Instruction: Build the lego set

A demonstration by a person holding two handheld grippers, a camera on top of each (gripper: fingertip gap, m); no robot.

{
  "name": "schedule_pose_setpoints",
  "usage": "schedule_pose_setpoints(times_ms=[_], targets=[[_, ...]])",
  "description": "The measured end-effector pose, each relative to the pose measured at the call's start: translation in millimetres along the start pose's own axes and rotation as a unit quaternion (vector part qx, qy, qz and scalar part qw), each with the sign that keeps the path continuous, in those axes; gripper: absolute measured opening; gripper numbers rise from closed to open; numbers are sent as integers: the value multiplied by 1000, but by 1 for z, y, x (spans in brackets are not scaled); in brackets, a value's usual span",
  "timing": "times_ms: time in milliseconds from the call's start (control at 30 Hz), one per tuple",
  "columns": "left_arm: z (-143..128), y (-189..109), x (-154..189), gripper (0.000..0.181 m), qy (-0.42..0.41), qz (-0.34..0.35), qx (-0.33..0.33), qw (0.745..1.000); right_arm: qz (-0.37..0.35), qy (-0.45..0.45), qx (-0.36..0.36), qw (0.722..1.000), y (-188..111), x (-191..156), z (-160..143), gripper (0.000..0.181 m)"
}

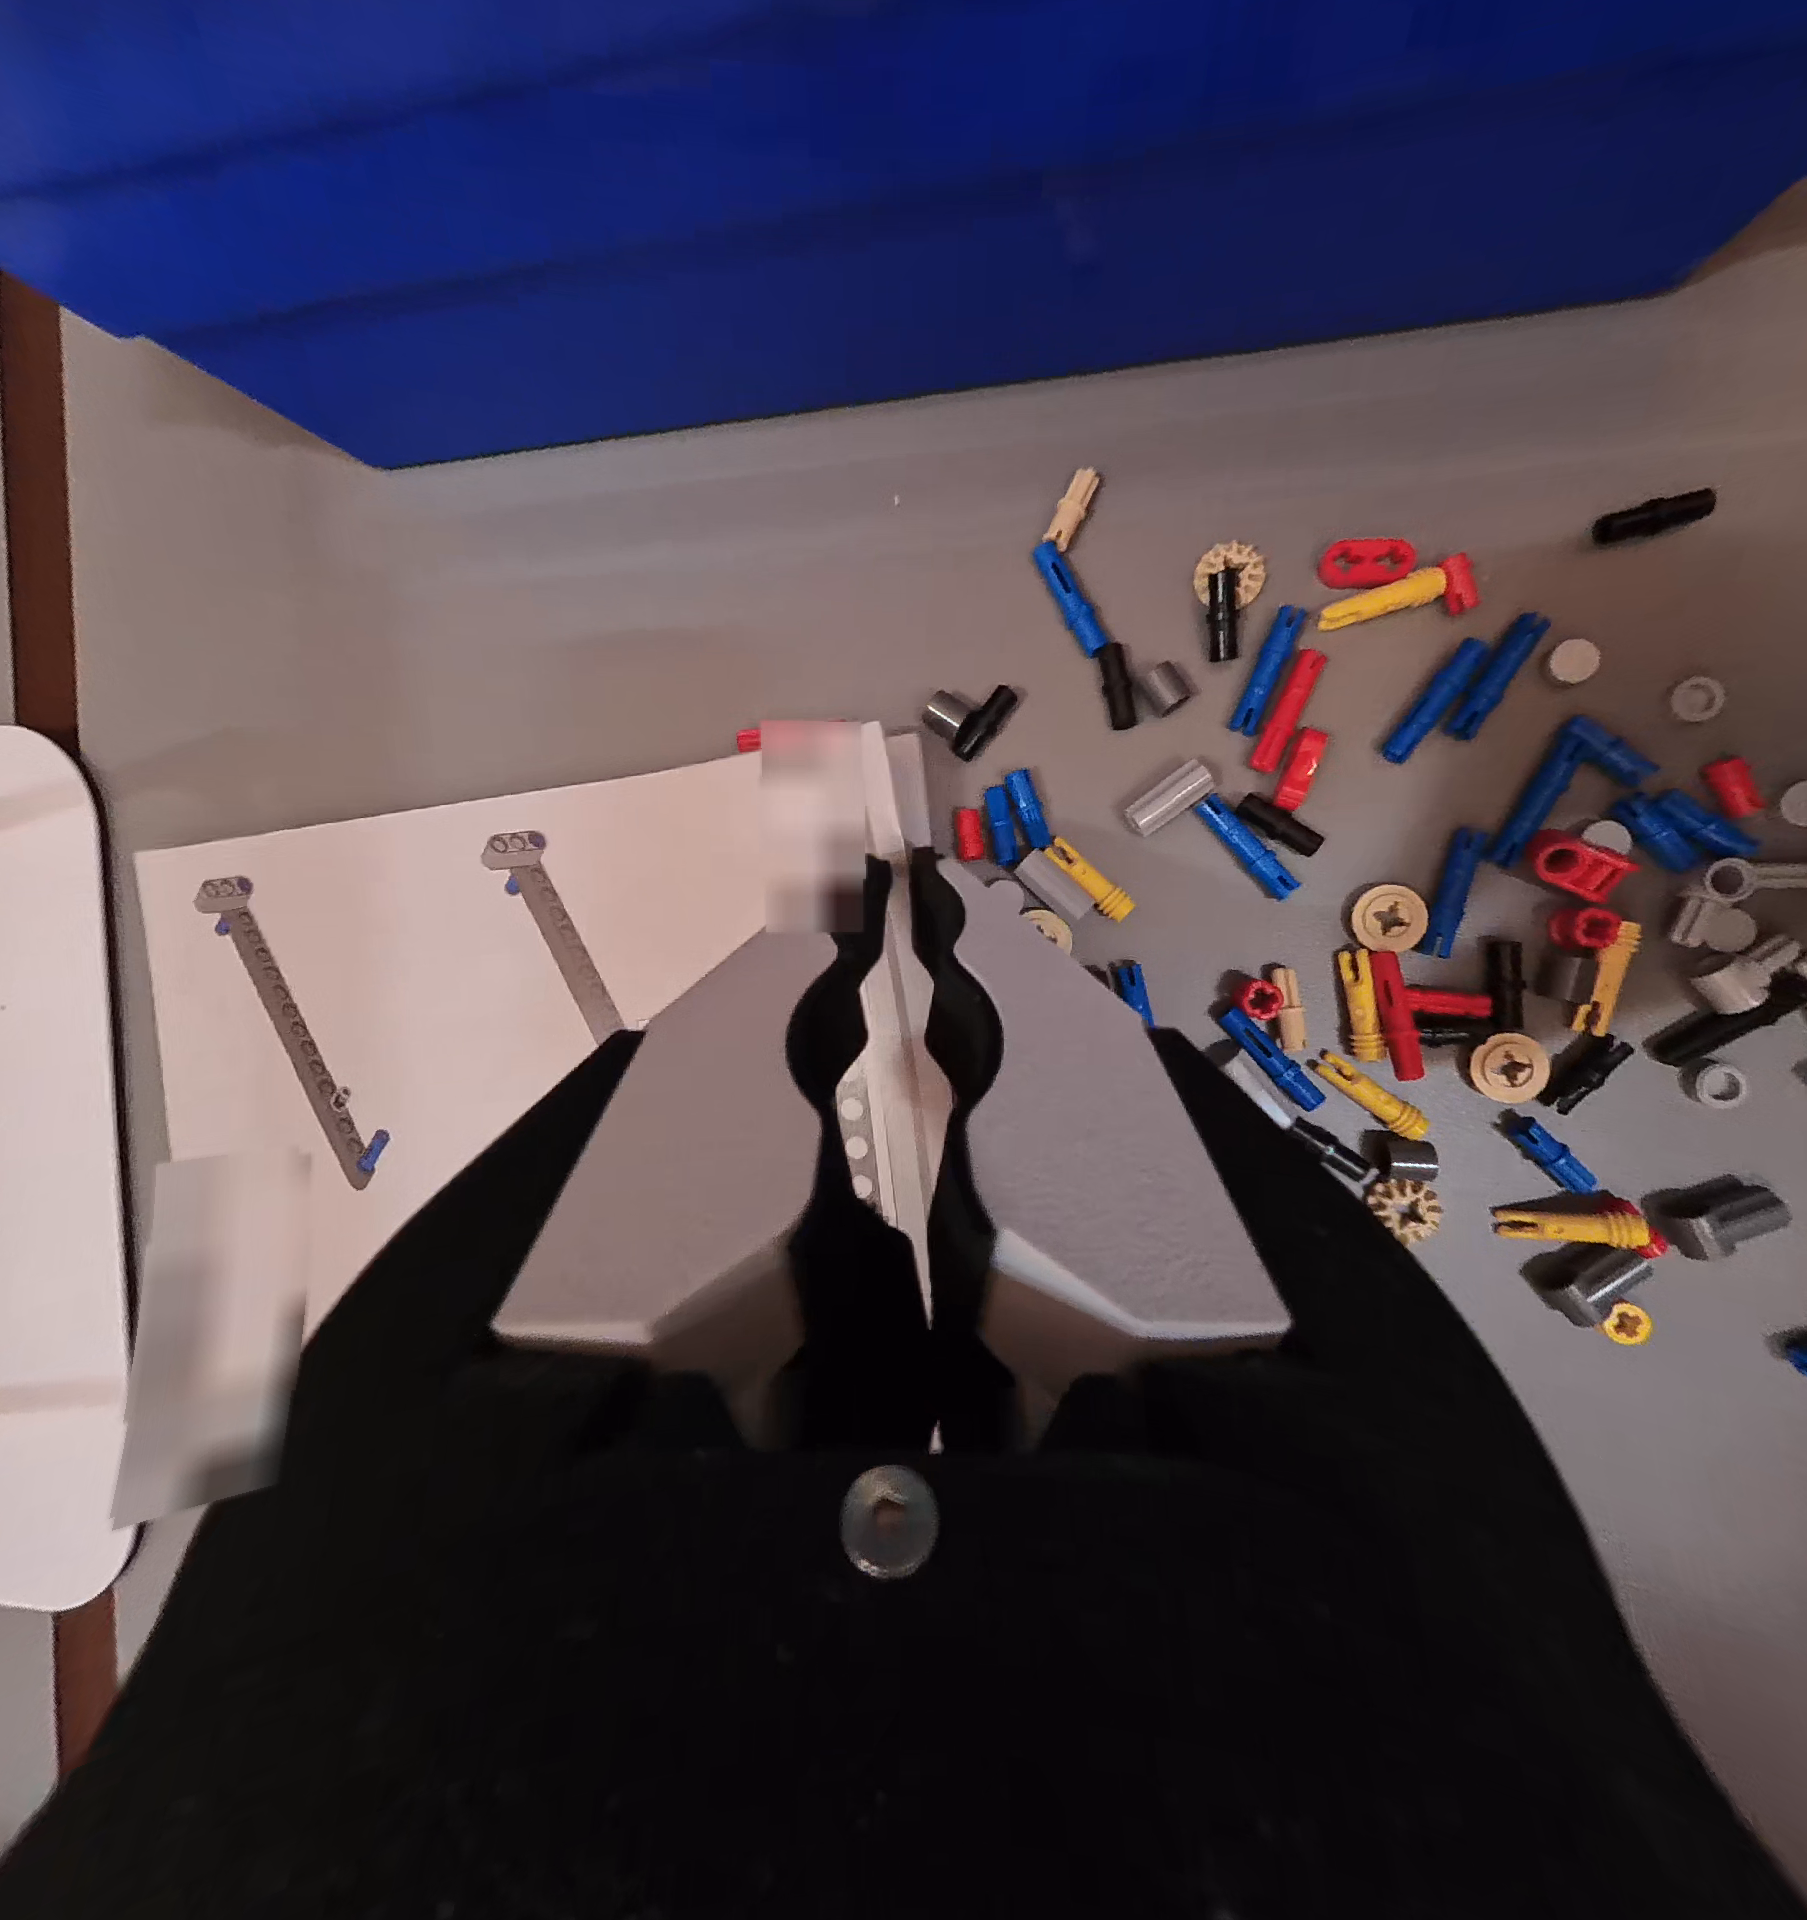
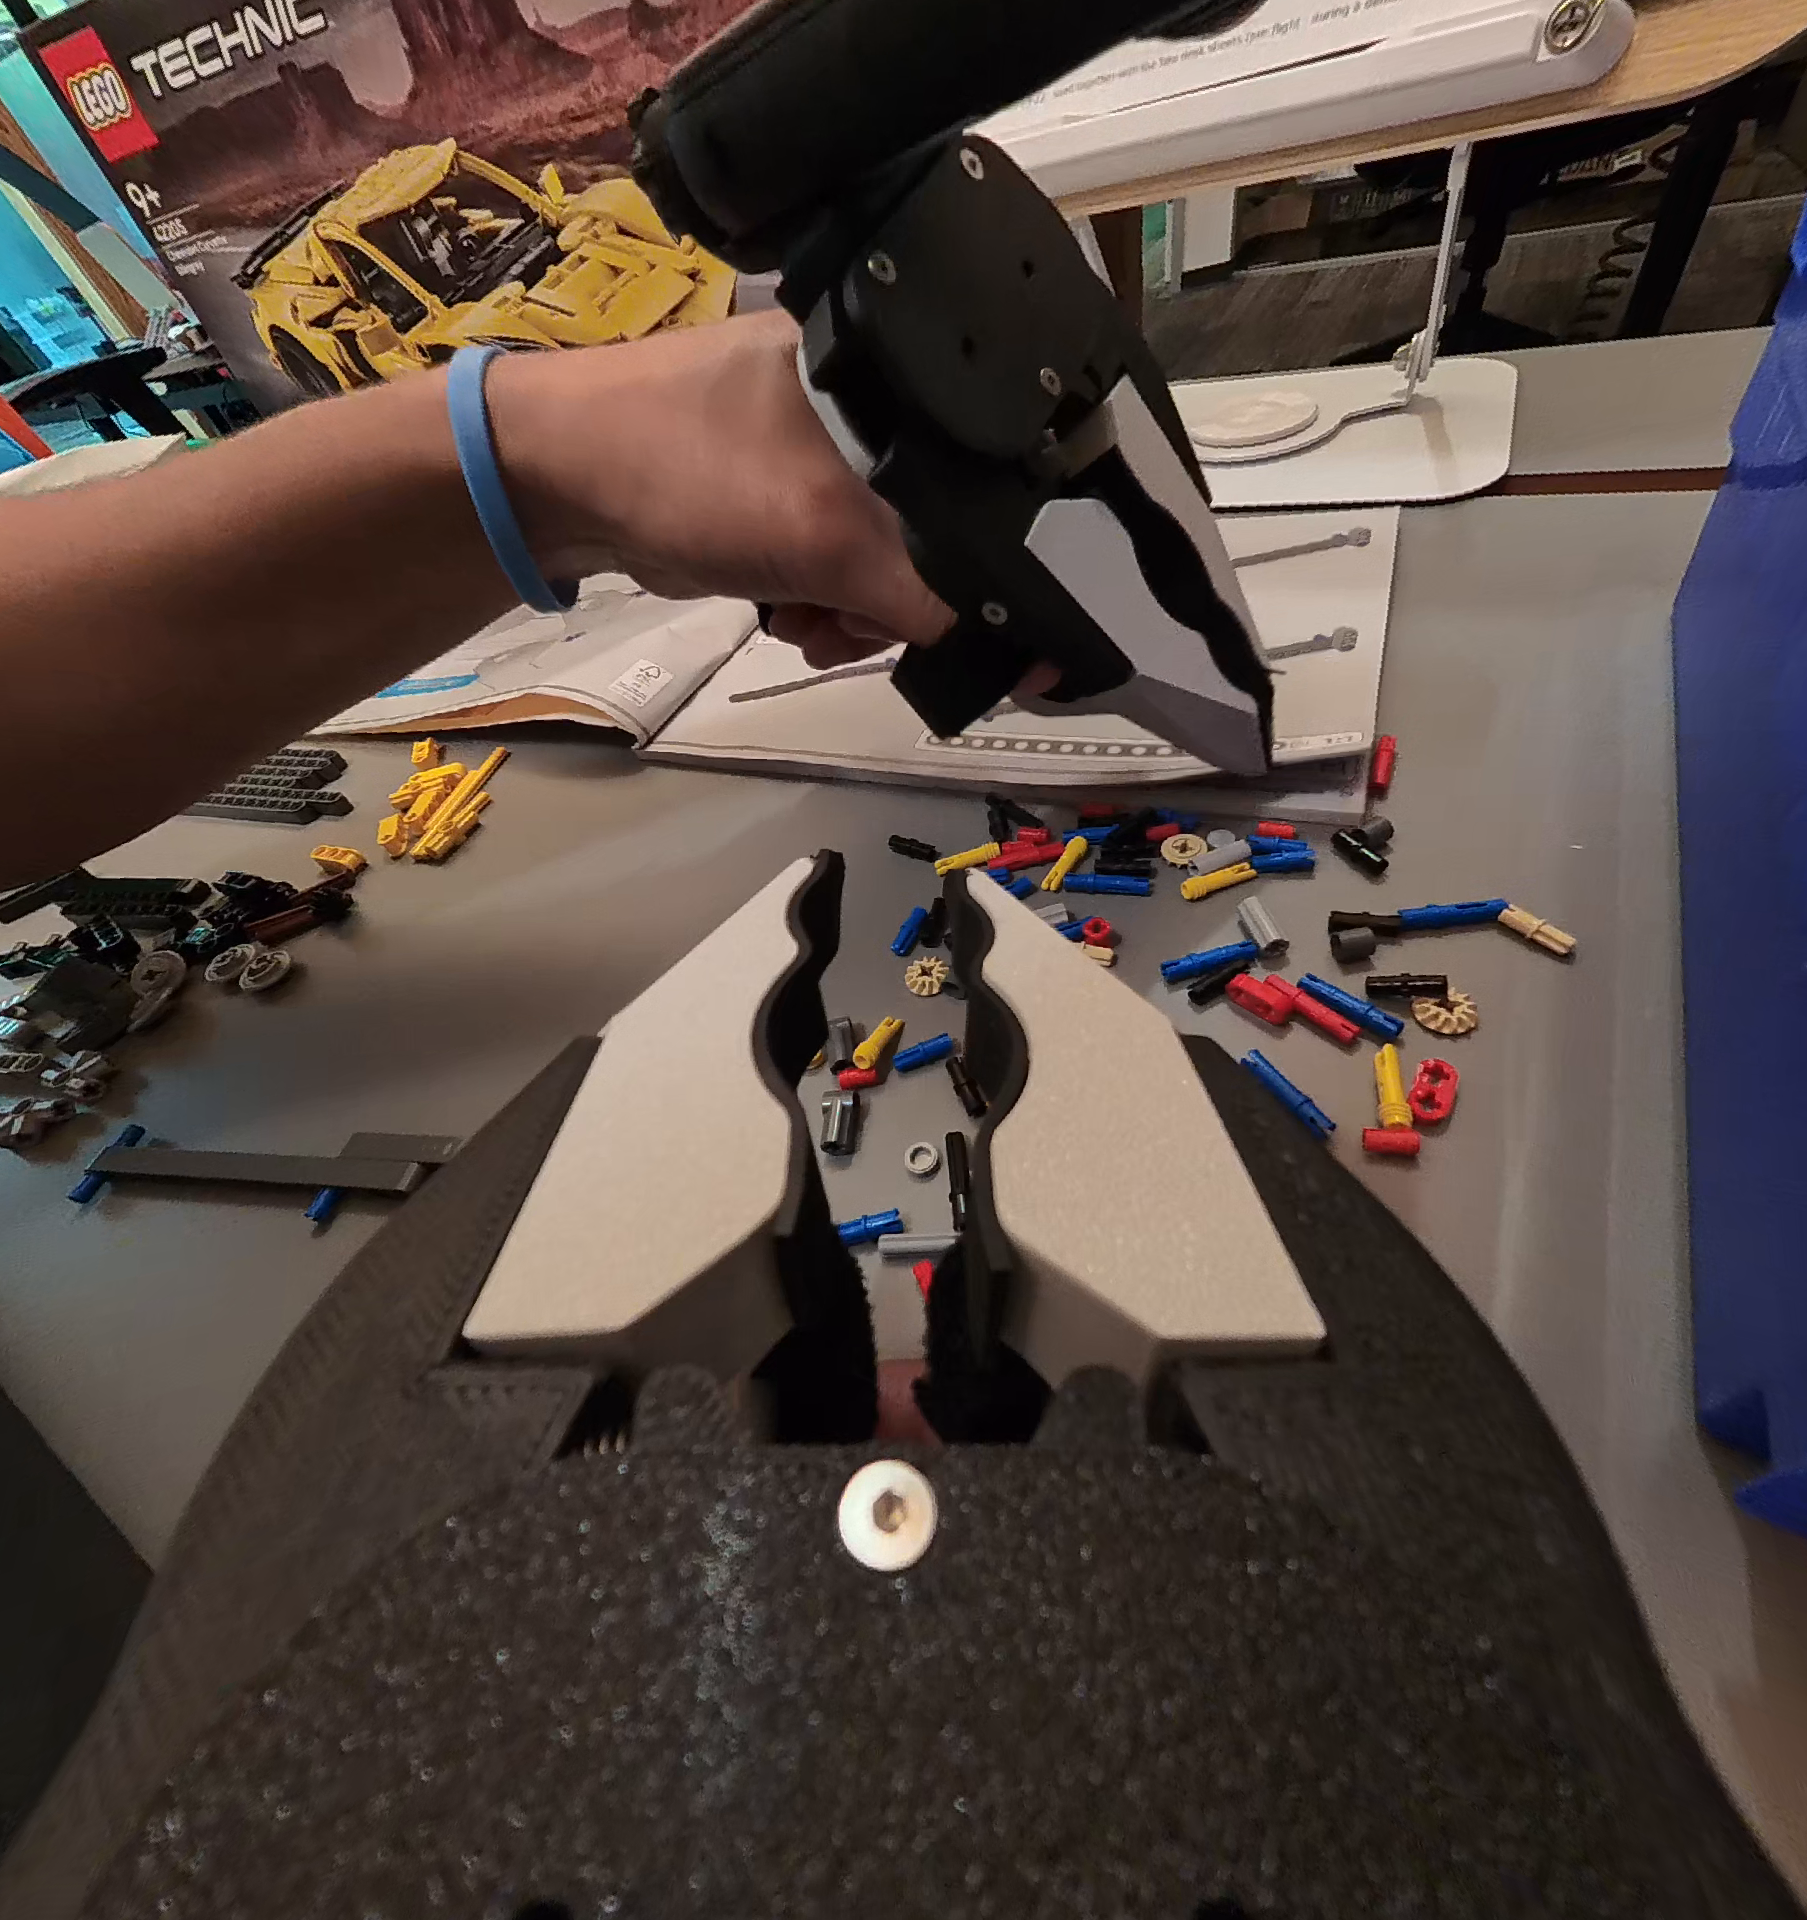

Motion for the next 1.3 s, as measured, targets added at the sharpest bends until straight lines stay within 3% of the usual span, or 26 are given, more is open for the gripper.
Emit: schedule_pose_setpoints(times_ms=[167,333,467,667,767,833,900,967,1133,1200,1267,1300], targets=[[2,-2,-1,0,-3,8,17,1000,-3,4,3,1000,0,2,1,20],[3,-20,-14,0,-48,43,78,995,-29,52,16,998,10,20,12,28],[-3,-39,-25,0,-121,44,133,983,-70,32,-60,995,48,41,24,59],[-11,-72,-38,0,-209,16,212,955,-90,12,-145,985,121,50,24,63],[-14,-88,-42,0,-242,-5,250,938,-117,-3,-158,981,149,62,26,54],[-20,-97,-46,0,-267,-5,267,926,-124,-18,-151,981,161,65,33,38],[-29,-109,-43,8,-313,-42,272,909,-131,-65,-147,978,164,58,41,21],[-44,-129,-45,39,-379,-68,288,877,-124,-195,-117,966,166,34,55,14],[-94,-180,-59,64,-489,-106,324,803,-129,-479,-90,863,166,-33,56,2],[-117,-184,-63,49,-514,-105,311,793,-133,-531,-88,832,167,-48,54,3],[-133,-183,-62,10,-539,-118,309,775,-128,-548,-81,823,169,-58,53,4],[-138,-182,-62,3,-547,-124,313,766,-112,-548,-86,825,170,-64,50,7]])
Point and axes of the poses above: each gripper's, where its closed fingertips meet, y out along the fingers, z out of its top, x = y × z across the jaws, the point moved 2 cm from there along -y, back along the fingers, and after that the axes turned 4 degrees about -y, right-handed, at the moved point
